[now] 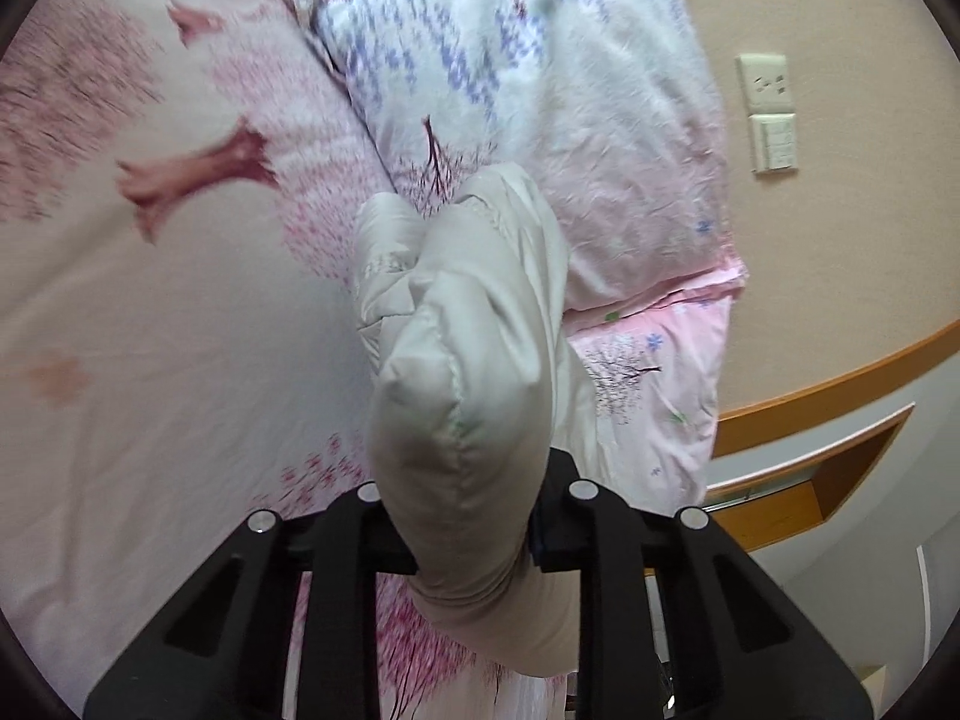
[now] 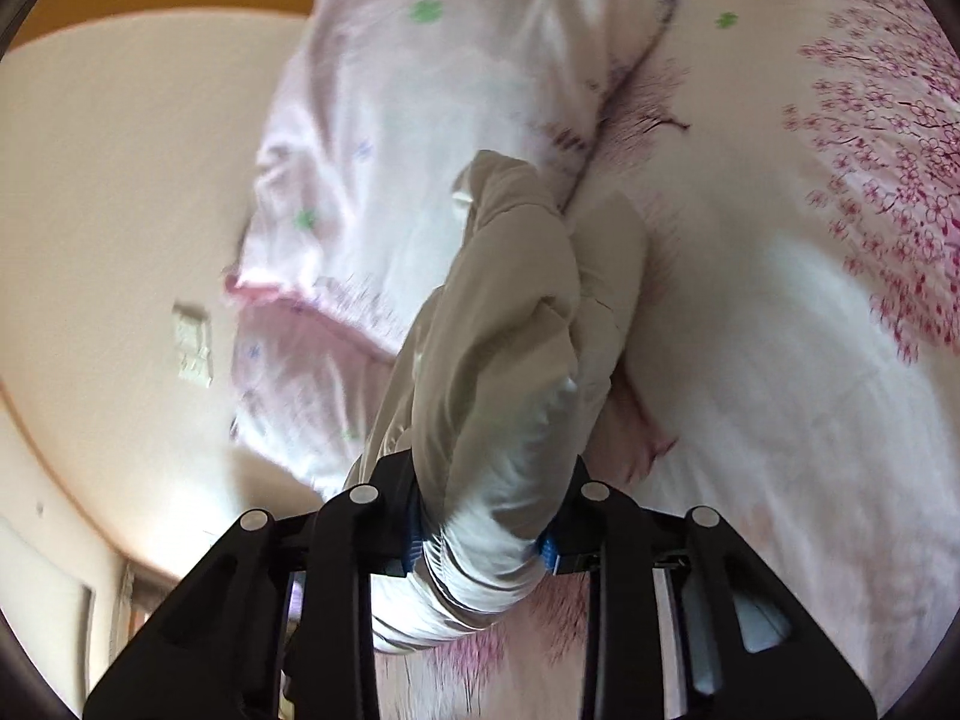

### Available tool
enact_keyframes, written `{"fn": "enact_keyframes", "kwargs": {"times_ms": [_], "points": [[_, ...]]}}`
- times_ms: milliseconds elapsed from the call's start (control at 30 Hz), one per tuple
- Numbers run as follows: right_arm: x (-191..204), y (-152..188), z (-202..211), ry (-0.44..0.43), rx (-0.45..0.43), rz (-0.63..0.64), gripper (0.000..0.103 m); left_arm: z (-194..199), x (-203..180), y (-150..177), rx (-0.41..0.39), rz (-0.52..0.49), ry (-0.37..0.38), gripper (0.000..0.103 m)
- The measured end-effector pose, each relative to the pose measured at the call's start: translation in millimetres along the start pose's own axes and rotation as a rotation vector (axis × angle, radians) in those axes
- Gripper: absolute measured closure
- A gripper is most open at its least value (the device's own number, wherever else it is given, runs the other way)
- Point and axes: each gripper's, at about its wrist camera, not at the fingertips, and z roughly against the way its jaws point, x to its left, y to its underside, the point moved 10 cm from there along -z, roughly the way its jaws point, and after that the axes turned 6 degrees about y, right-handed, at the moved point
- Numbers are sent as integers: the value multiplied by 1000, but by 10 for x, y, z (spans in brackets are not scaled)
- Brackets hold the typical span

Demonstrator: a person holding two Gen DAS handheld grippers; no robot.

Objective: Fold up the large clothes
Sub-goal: 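Grasp the end of the jacket bundle with the left gripper and lift it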

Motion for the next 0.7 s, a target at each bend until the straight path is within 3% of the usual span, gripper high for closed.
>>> {"fn": "enact_keyframes", "kwargs": {"times_ms": [200, 400, 500, 600, 633, 700], "points": [[120, 553, 160, -16, 92, 155, 74, 715, 82, 76, -39, -14, -16, 80], [-89, 921, 268, 32, 127, 220, 74, 1184, 368, 332, -74, 5, -46, 78], [-245, 998, 282, 87, 129, 227, 72, 1191, 457, 361, -81, 7, -63, 72], [-317, 1003, 335, 128, 121, 233, 62, 1200, 526, 368, -92, 8, -71, 57], [-329, 980, 368, 149, 105, 238, 53, 1203, 526, 366, -100, 3, -68, 50], [-330, 835, 507, 217, 18, 269, 44, 1221, 510, 370, -119, -11, -63, 41]]}}
